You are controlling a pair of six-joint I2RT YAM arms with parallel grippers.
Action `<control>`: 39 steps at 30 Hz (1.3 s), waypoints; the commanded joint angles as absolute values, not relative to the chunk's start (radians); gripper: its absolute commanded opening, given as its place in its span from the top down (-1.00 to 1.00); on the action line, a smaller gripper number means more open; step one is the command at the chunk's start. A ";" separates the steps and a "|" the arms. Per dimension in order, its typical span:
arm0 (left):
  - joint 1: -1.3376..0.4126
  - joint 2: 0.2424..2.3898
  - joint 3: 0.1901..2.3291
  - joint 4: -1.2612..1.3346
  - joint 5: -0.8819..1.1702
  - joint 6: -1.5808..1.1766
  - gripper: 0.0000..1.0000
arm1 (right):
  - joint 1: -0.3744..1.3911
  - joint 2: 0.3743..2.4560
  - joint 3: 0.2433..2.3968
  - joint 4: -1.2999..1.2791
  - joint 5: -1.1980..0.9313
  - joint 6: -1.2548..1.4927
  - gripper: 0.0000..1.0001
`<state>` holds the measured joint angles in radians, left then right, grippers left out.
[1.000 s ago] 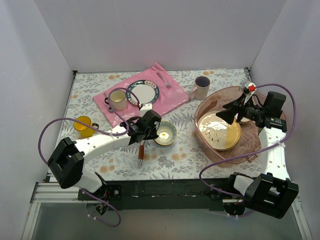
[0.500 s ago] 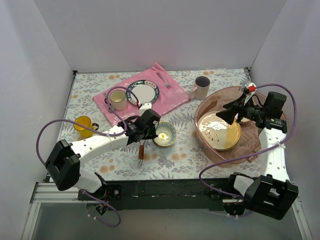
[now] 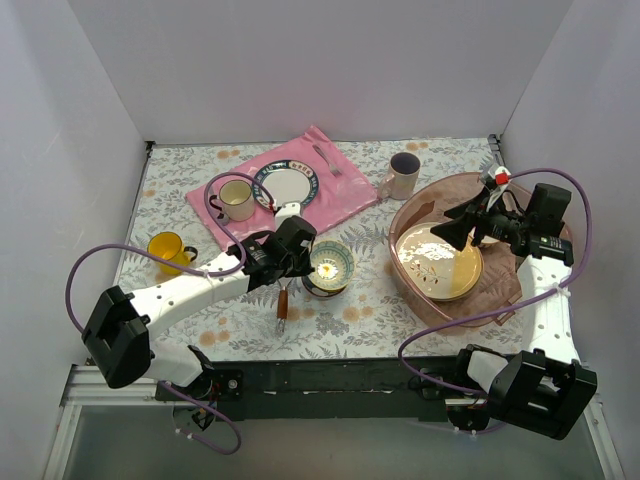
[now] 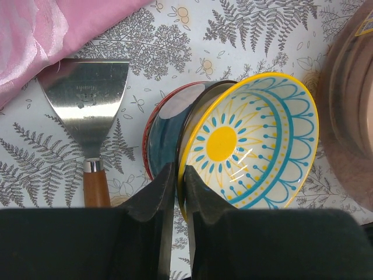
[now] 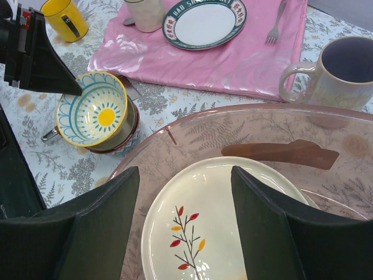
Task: Place the mixed dishes into the plastic bin
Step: Pick up the bowl from the center of the board.
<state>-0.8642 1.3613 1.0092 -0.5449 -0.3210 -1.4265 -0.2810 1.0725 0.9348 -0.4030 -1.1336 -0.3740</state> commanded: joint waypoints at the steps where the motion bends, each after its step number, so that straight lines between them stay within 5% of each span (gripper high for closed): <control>1: -0.857 1.336 1.025 -0.483 -0.311 -1.437 1.00 | -0.278 1.061 0.957 -0.410 -1.166 -0.391 -0.44; 19: -0.830 1.204 0.996 -0.420 -0.261 -1.479 1.00 | -0.206 1.092 1.005 -0.517 -1.151 -0.486 -0.46; 28: -0.827 1.086 0.884 -0.204 -0.190 -1.543 1.00 | 0.124 1.241 1.232 -0.834 -0.970 -0.615 -0.46; 39: -0.865 1.084 0.851 -0.146 -0.340 -1.675 1.00 | 0.413 1.285 1.293 -0.664 -0.603 -0.214 -0.44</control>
